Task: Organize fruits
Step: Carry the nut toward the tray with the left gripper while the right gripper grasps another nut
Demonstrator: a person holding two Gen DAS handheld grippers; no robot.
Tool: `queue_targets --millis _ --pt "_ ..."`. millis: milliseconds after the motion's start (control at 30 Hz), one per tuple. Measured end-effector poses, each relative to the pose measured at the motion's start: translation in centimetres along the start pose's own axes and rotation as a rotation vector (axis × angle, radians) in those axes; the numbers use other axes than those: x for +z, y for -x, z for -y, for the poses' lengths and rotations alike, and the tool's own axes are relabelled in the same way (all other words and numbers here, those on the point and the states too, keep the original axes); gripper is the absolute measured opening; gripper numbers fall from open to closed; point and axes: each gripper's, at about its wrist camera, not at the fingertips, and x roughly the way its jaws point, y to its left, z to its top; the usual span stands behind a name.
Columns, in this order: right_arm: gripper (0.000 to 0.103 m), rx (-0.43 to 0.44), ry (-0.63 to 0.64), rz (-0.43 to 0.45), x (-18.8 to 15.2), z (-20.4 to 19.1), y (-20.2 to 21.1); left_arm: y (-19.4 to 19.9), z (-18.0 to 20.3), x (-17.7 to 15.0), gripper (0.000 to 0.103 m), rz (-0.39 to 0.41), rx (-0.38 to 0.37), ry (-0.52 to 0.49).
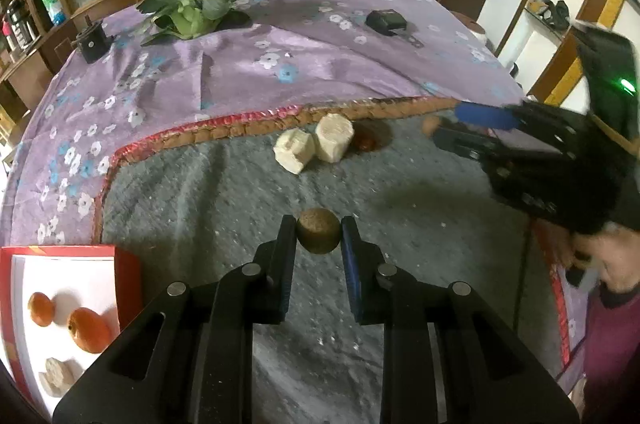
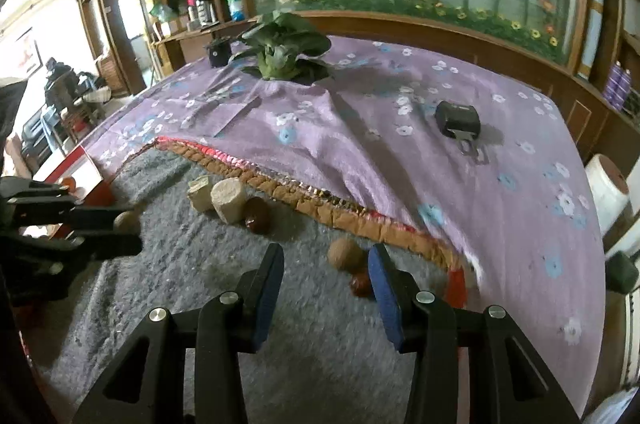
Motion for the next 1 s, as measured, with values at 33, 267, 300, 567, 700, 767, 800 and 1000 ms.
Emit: queue_targets --millis 33,267,300,567,700,767,800,1000 --pt "0.043 -0.001 0.016 -0.016 0.2 0.0 -0.5 0.1 0.2 -0.1 0.021 0.001 -0.004 -0.002" --pt "0.022 -0.031 0.069 -0.047 0.1 -0.1 -2.5 0.3 -0.2 -0.6 0.021 -0.006 0.001 0.025" --pt "0.022 -0.032 0.061 -0.044 0.1 -0.1 -2.4 0.3 -0.3 -0.8 0.021 -0.009 0.003 0.033" --pt "0.022 0.057 0.014 0.041 -1.6 -3.6 2.3 1.7 -2.0 -2.5 0.021 0.009 0.008 0.128" --pt "0.022 0.119 0.009 0.074 -2.9 -7.0 4.1 3.0 -2.5 -3.8 0.021 0.017 -0.006 0.156" --pt "0.022 0.146 0.012 0.084 -3.4 -8.7 4.7 3.9 -2.6 -4.6 0.021 0.026 -0.015 0.161" --pt "0.022 0.157 0.013 0.091 -3.5 -9.5 4.9 4.3 -2.7 -5.1 0.021 0.029 -0.022 0.163" --pt "0.022 0.219 0.031 0.091 -3.8 -13.4 5.4 6.8 -4.2 -7.6 0.021 0.053 -0.019 0.201"
